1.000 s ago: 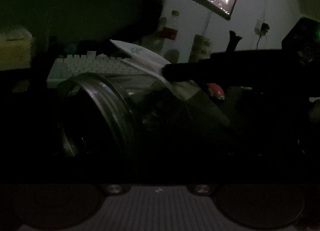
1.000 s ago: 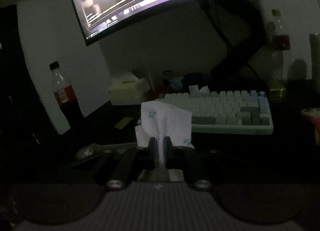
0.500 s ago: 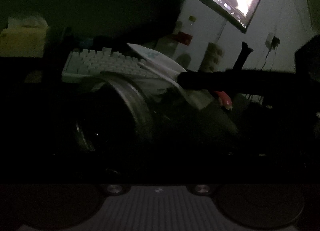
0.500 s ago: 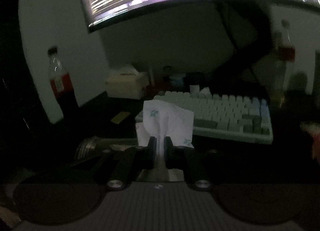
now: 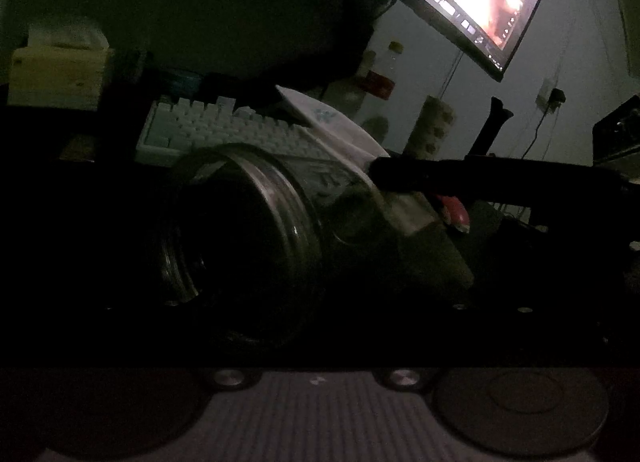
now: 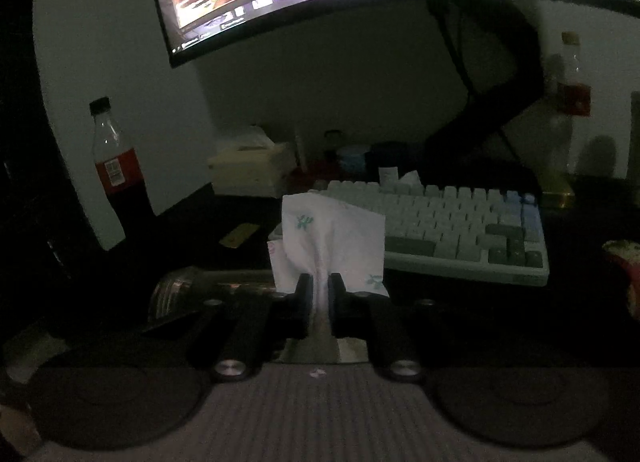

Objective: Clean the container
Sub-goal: 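Wipe the tissue along the jar rim with the right gripper while the left holds the jar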

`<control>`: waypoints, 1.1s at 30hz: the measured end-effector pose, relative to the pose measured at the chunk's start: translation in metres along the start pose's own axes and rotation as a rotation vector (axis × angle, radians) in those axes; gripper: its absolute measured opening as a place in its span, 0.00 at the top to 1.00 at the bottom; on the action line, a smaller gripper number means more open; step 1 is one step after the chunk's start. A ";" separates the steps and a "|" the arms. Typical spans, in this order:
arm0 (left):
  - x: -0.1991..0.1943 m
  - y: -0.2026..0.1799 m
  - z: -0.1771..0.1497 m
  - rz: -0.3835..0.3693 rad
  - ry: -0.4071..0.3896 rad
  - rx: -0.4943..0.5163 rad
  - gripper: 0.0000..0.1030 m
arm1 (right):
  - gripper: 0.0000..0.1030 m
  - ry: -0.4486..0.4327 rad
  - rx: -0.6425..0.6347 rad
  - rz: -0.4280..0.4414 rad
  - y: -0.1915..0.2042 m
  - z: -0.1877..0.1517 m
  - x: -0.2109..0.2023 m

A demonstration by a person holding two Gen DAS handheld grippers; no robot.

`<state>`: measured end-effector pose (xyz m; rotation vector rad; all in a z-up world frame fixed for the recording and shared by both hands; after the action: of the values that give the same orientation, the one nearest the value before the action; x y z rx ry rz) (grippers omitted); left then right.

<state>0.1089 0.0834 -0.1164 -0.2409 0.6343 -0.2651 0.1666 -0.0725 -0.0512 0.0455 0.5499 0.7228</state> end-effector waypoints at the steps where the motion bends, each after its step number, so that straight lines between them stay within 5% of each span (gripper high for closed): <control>1: 0.000 0.000 0.000 0.001 -0.001 0.001 0.12 | 0.89 -0.001 -0.019 0.013 0.006 -0.001 0.001; 6: 0.000 -0.001 0.000 0.004 -0.002 0.009 0.12 | 0.90 -0.006 -0.075 0.146 0.034 -0.007 0.001; 11: 0.000 0.000 0.000 -0.002 -0.002 0.006 0.12 | 0.90 -0.061 -0.051 0.013 0.013 -0.013 -0.005; 17: -0.001 0.001 0.001 0.003 -0.007 -0.012 0.12 | 0.90 -0.074 0.049 0.008 -0.009 -0.015 -0.014; 19: -0.006 0.004 0.000 0.014 -0.043 -0.067 0.29 | 0.90 -0.087 0.047 0.022 -0.007 -0.015 -0.020; 21: -0.009 0.000 -0.001 -0.030 -0.060 -0.050 0.74 | 0.90 -0.113 0.073 0.038 -0.010 -0.016 -0.028; 25: -0.012 -0.014 -0.005 -0.106 -0.050 -0.002 0.90 | 0.90 -0.151 0.153 0.050 -0.021 -0.023 -0.044; 33: -0.022 -0.034 -0.008 -0.291 0.010 0.016 0.91 | 0.90 -0.177 0.140 0.099 -0.016 -0.026 -0.077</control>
<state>0.0814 0.0573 -0.1003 -0.3168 0.6060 -0.5513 0.1166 -0.1378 -0.0412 0.2656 0.4303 0.7673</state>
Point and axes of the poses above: each gripper's, at about its wrist camera, not at the fingertips, and x roughly the way its jaws point, y to its left, z to its top, the point moved 3 cm from there along x, roughly the way its jaws point, and after that the axes turned 7 degrees about z, right-handed, at the moved point
